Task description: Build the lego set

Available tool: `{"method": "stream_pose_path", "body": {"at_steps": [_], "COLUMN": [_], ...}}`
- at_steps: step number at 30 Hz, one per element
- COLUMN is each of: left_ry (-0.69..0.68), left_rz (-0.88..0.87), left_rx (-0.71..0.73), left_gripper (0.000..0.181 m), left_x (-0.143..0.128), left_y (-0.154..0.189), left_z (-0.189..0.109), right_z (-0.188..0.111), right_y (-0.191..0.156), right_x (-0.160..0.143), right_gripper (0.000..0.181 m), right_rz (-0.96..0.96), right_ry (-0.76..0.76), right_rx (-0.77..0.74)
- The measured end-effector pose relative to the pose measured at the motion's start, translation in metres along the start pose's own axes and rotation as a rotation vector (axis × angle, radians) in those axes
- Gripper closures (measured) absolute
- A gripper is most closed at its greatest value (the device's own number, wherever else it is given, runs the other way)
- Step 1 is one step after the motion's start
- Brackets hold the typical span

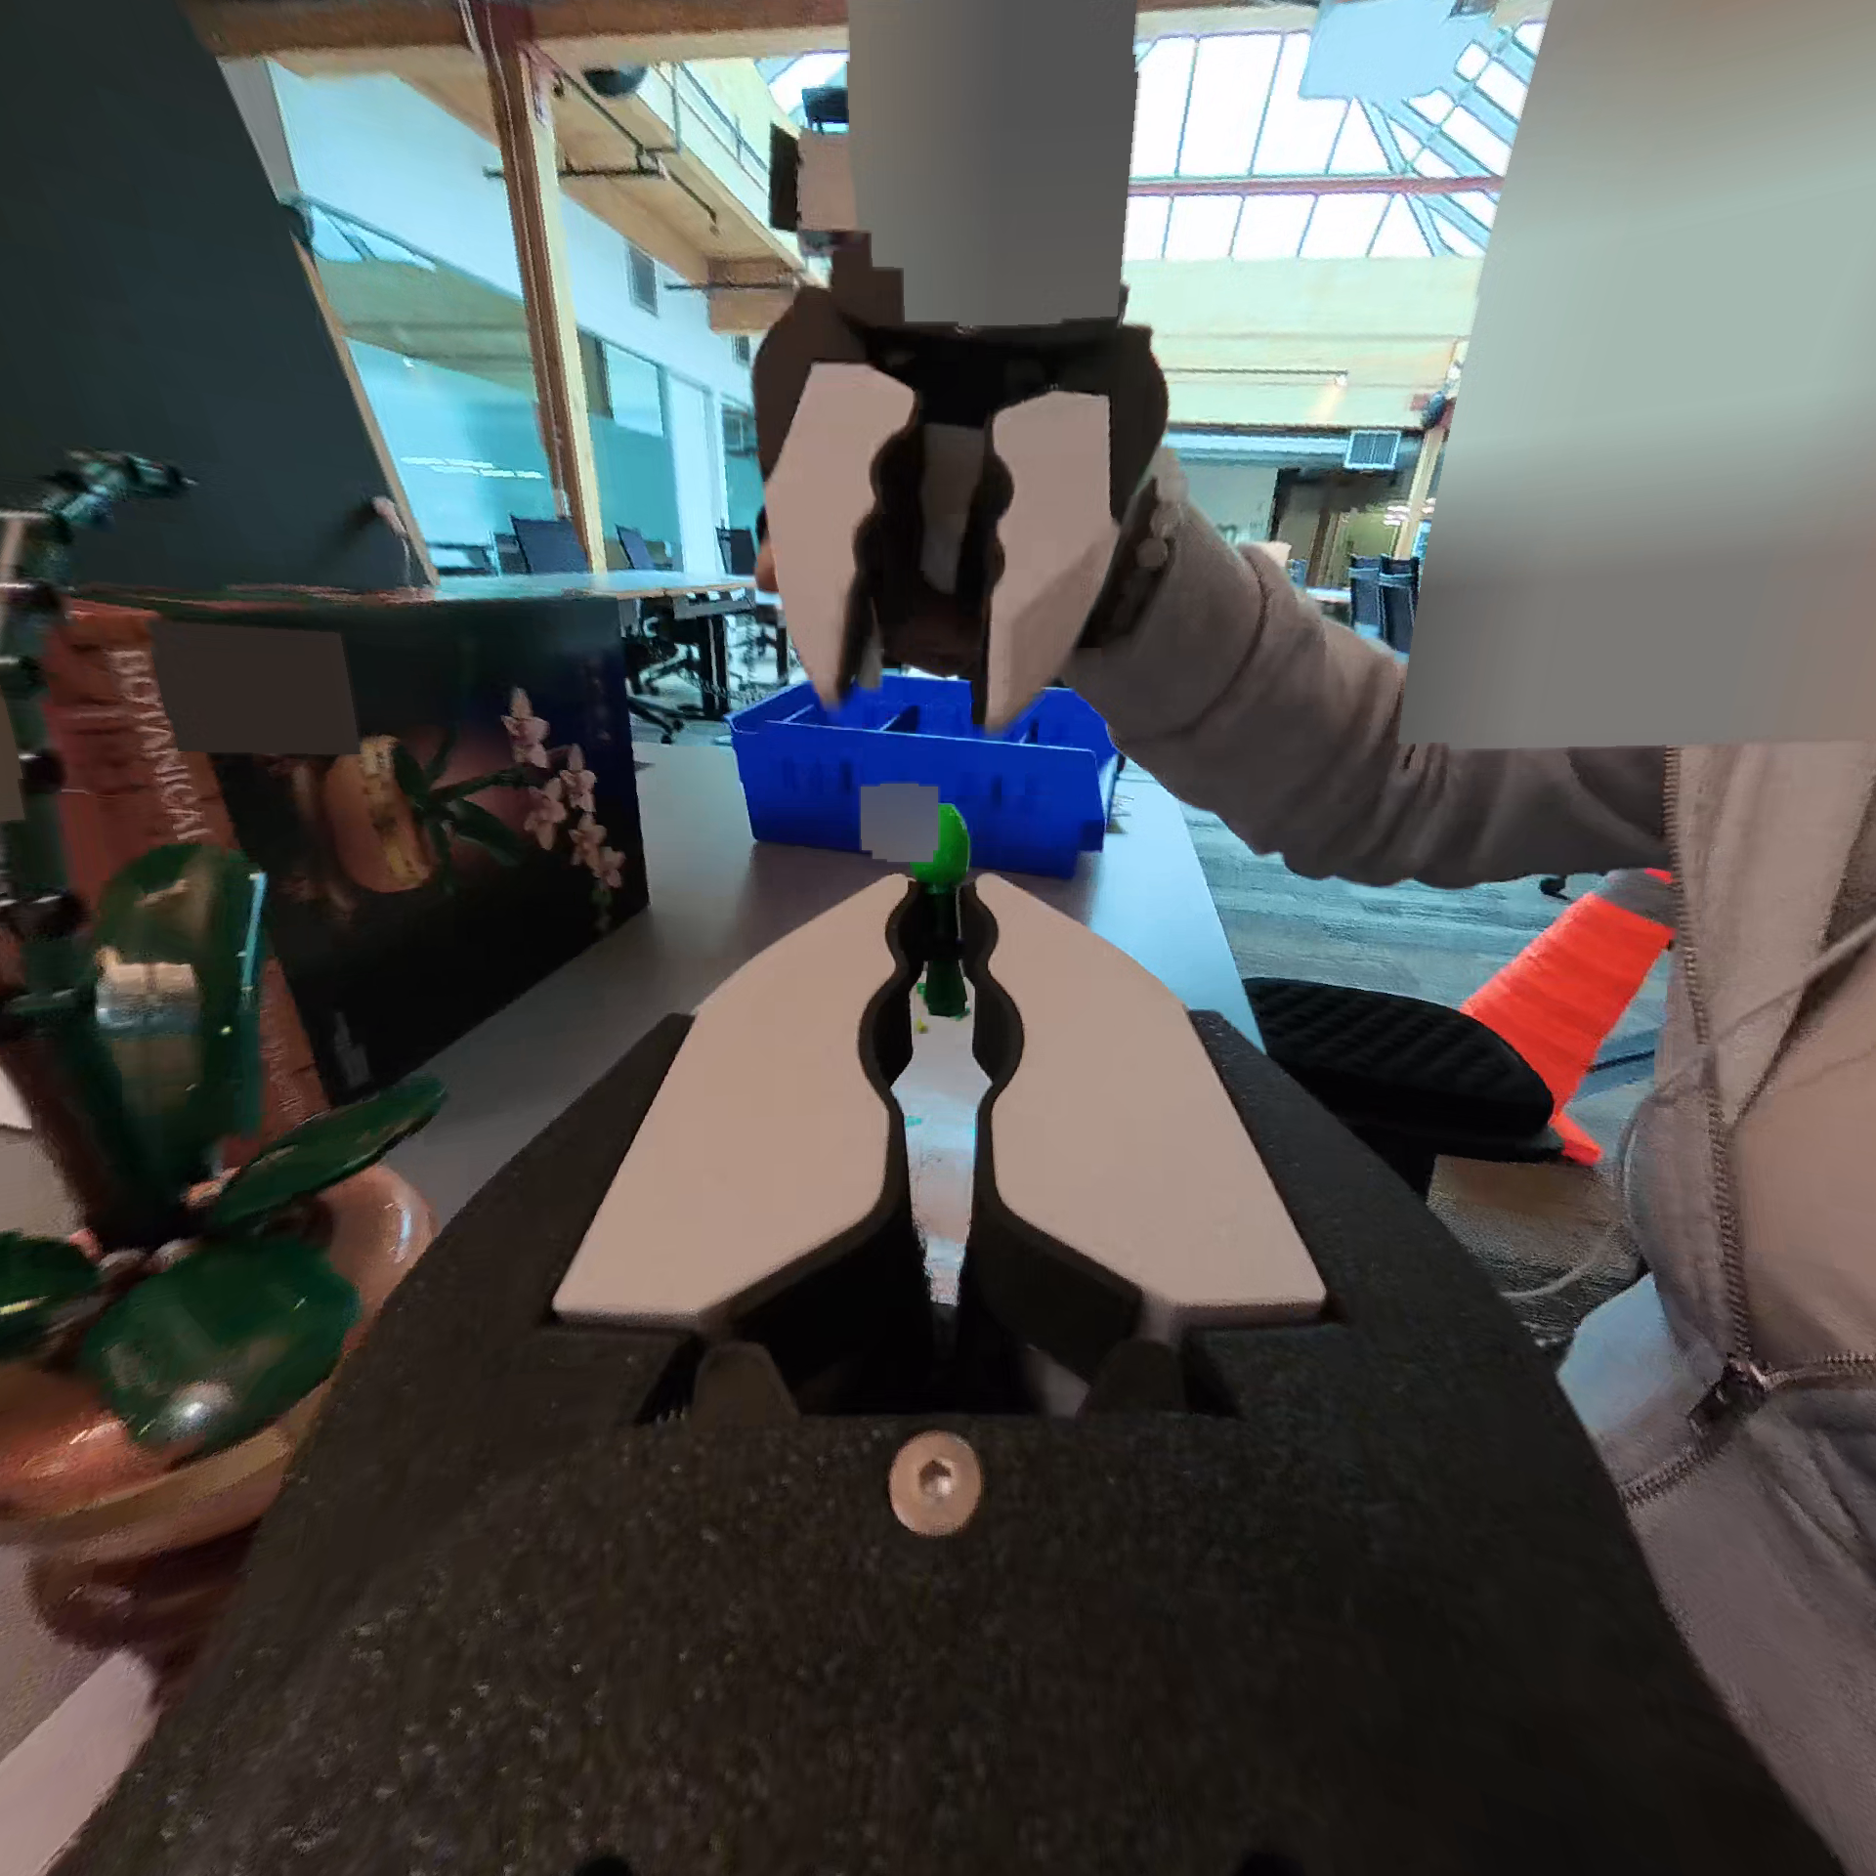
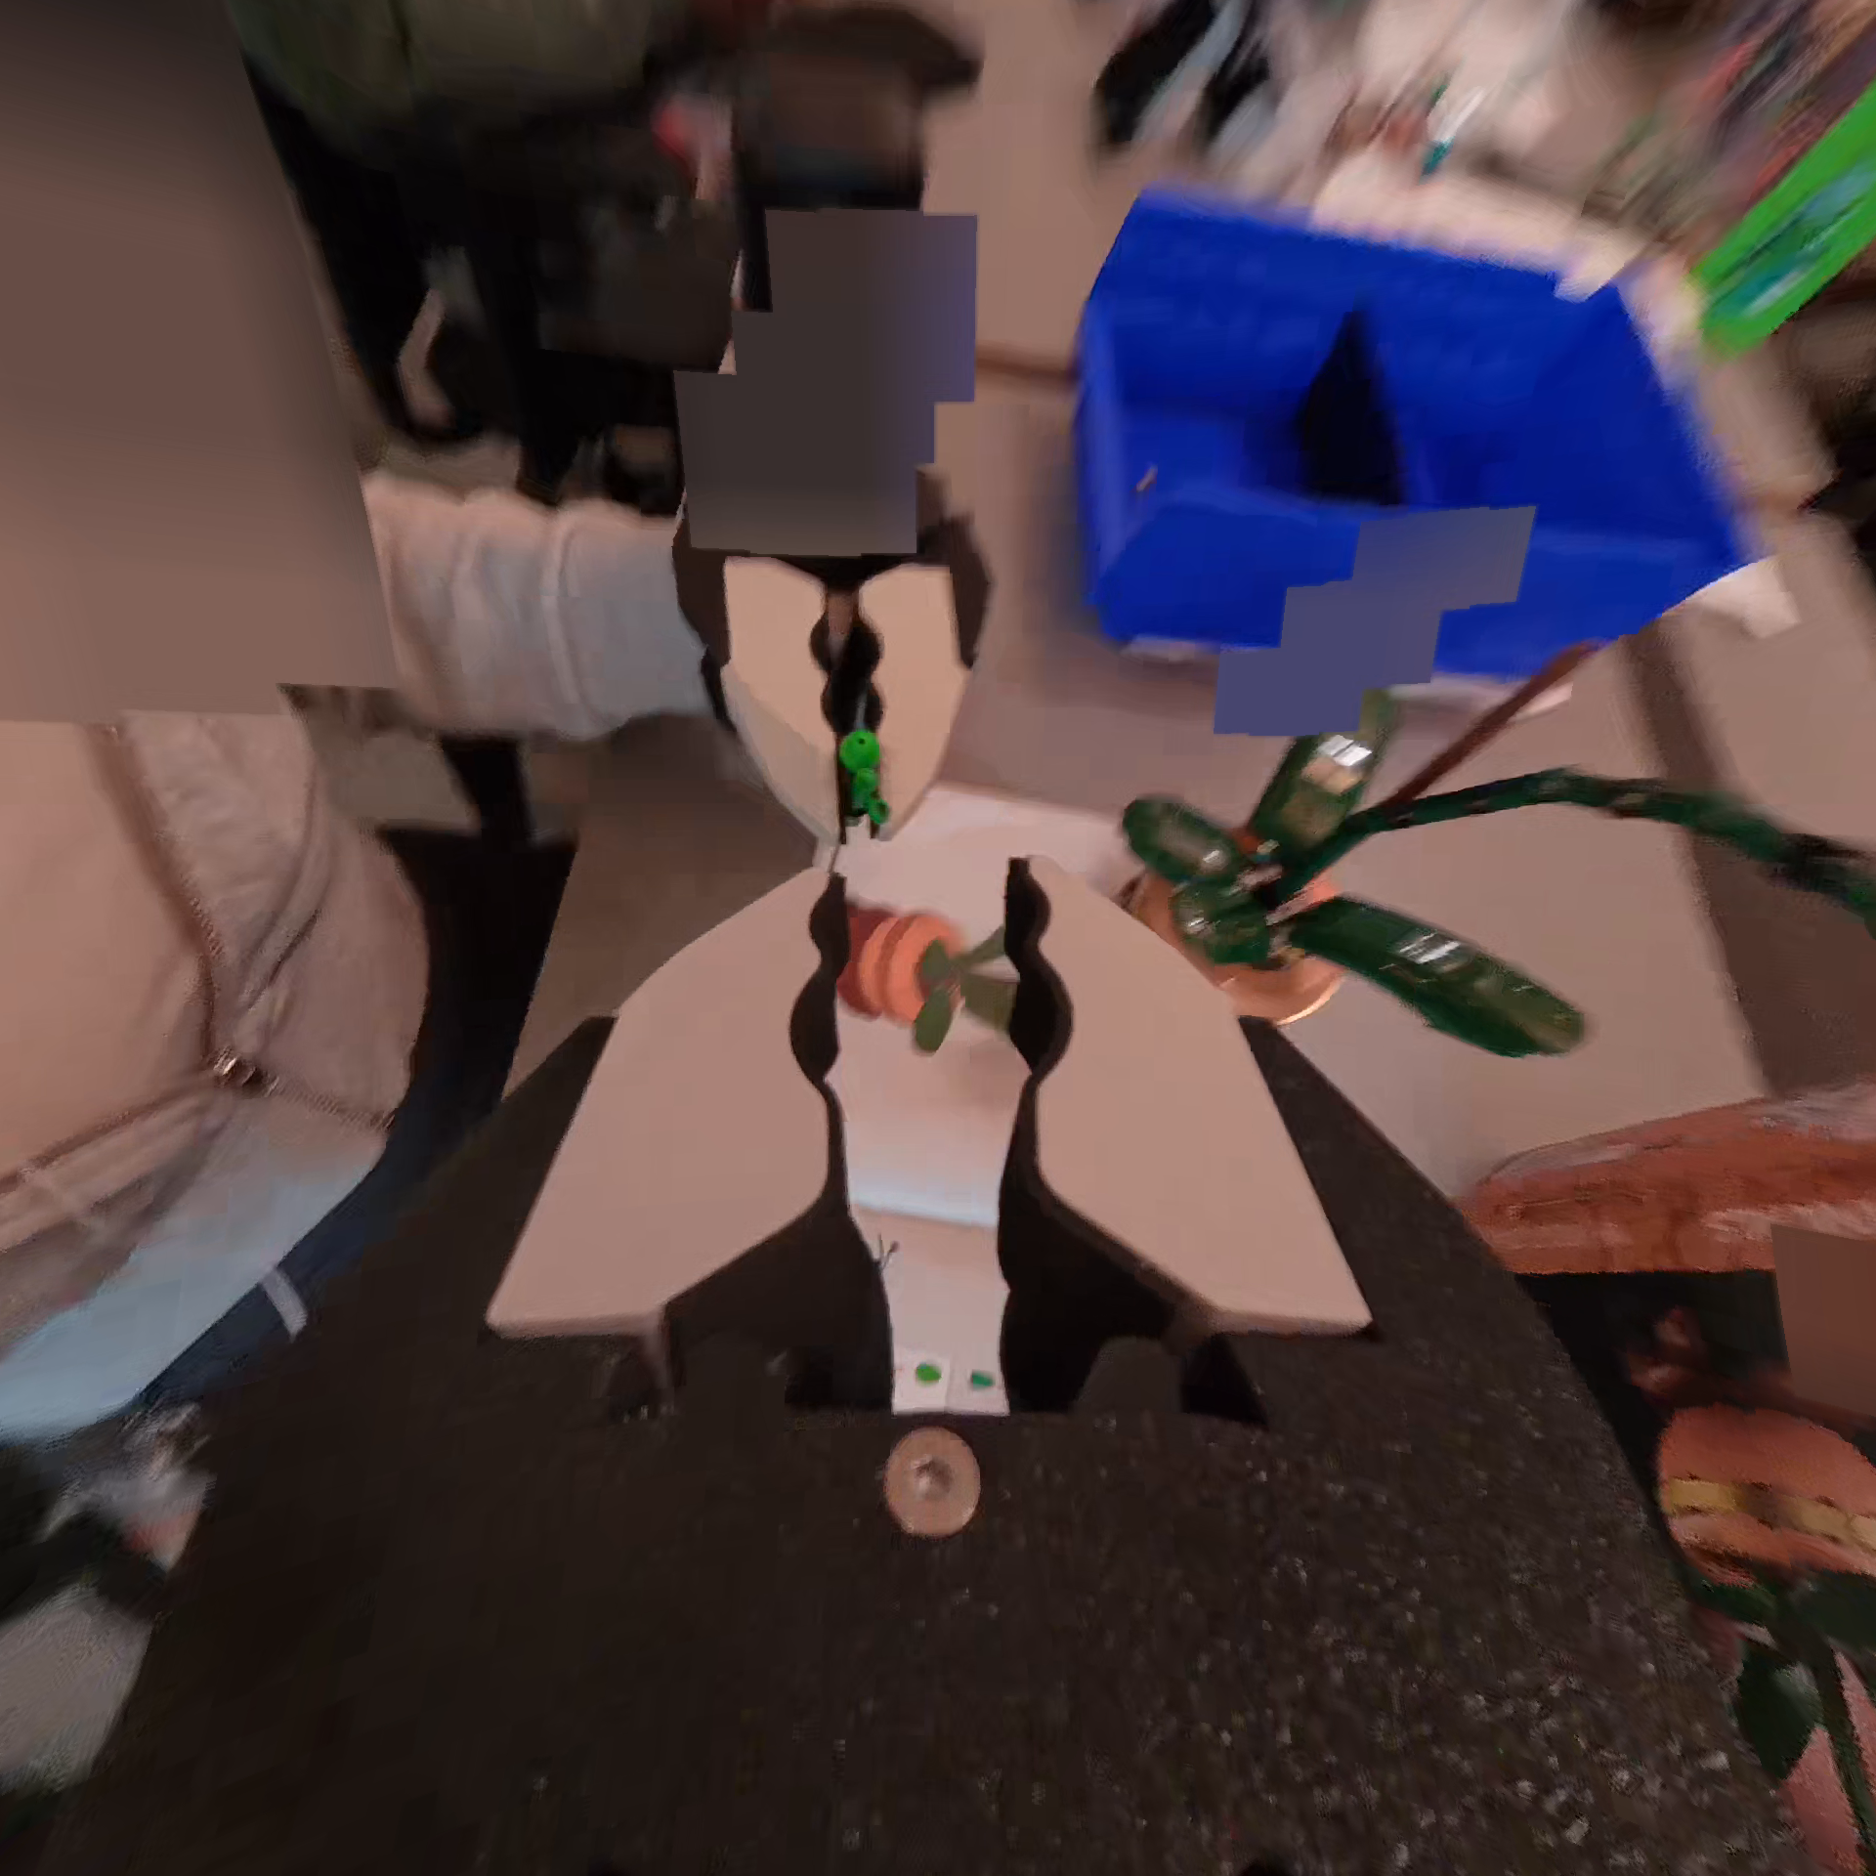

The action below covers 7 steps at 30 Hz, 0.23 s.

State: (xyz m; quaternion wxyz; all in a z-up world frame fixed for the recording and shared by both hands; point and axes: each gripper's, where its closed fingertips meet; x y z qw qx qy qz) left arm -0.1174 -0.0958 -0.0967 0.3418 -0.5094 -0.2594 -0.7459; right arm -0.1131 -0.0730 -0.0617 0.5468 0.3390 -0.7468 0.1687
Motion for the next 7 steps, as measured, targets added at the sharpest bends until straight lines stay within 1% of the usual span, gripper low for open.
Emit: {"method": "stream_pose_path", "body": {"at_steps": [2, 4, 5, 6, 7], "left_ry": [0.043, 0.100, 0.115, 0.119, 0.116], "left_rz": [0.027, 0.017, 0.003, -0.003, 0.001], "left_rx": [0.029, 0.069, 0.080, 0.089, 0.092], "left_gripper": [0.176, 0.176, 0.176, 0.176, 0.176], "left_x": [0.005, 0.013, 0.016, 0.019, 0.020], "left_y": [-0.002, -0.006, -0.007, -0.009, -0.010], "left_z": [-0.013, -0.025, -0.031, -0.035, -0.040], "right_z": [-0.025, -0.057, -0.072, -0.086, -0.095], "right_y": [0.005, 0.001, -0.003, -0.006, -0.009], "right_x": [0.018, 0.034, 0.037, 0.035, 0.029], "right_gripper": [0.146, 0.145, 0.142, 0.137, 0.129], "right_rz": [-0.060, -0.102, -0.106, -0.100, -0.102], "right_ry": [0.210, 0.455, 0.553, 0.613, 0.635], "right_rx": [-0.098, -0.171, -0.194, -0.223, -0.244]}}
Point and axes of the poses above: each gripper's, where its closed fingertips meet, z out along the fingers, x out of its top, y = z × x across the jaws, and after that the axes turned 12 degrees about y, right-handed
